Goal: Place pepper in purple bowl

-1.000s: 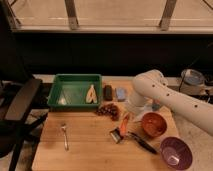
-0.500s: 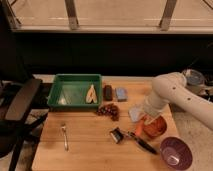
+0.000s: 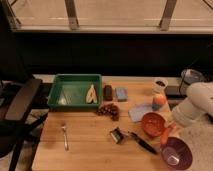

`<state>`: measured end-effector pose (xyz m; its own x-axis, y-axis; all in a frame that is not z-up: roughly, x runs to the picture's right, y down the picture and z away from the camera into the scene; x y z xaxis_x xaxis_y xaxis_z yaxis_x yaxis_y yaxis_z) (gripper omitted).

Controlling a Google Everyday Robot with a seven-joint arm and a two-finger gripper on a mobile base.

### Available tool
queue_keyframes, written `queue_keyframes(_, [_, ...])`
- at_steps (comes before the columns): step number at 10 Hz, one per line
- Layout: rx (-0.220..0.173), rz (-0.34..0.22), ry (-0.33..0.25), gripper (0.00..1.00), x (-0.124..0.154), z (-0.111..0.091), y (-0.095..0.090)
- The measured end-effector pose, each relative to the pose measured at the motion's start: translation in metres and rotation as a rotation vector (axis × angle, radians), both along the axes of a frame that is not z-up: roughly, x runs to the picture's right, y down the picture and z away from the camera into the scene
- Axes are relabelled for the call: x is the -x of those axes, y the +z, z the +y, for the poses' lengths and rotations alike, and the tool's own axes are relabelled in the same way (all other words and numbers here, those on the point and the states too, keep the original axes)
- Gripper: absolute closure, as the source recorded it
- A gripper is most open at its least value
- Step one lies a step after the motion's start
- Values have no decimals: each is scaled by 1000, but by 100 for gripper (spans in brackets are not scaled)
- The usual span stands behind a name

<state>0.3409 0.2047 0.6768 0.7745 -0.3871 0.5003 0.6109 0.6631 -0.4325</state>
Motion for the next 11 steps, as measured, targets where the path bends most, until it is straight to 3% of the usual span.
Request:
queue_keyframes(2, [9,46,51,98,-26,28,-16])
queue_keyframes(4, [1,68,88,79,-34,45,-20])
queue_keyframes(9, [-19,50,94,30,-22,46,-13])
queue_keyframes(11, [-17,47,91,25,-21,46,-13])
